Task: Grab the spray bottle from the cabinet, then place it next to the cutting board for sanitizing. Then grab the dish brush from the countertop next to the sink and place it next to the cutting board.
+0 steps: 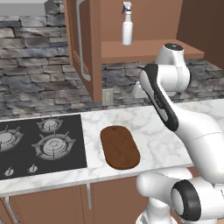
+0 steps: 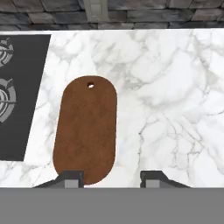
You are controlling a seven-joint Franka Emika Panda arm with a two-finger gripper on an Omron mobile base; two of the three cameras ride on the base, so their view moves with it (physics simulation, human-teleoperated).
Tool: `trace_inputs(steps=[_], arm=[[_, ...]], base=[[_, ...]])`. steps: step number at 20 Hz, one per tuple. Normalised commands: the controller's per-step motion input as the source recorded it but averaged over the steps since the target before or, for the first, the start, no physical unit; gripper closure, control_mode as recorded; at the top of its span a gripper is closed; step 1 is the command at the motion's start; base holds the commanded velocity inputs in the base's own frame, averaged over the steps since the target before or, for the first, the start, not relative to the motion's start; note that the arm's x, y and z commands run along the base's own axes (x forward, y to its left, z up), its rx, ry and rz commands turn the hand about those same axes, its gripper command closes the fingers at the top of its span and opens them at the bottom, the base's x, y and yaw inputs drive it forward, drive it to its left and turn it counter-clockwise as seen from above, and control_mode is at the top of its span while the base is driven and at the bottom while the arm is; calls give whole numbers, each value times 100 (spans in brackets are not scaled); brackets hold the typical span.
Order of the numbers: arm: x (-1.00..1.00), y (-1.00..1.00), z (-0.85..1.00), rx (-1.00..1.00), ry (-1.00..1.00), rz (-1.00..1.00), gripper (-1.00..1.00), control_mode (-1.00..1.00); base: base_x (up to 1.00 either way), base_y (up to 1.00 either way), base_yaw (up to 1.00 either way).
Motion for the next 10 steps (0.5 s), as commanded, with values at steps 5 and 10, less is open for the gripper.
trace_inputs(steps=[5, 10], arm=[[-29, 0, 0, -1, -4, 0, -100, -100], [-51, 2, 14, -3, -28, 0, -100, -100]], base=[[0, 0, 0], [0, 0, 0]])
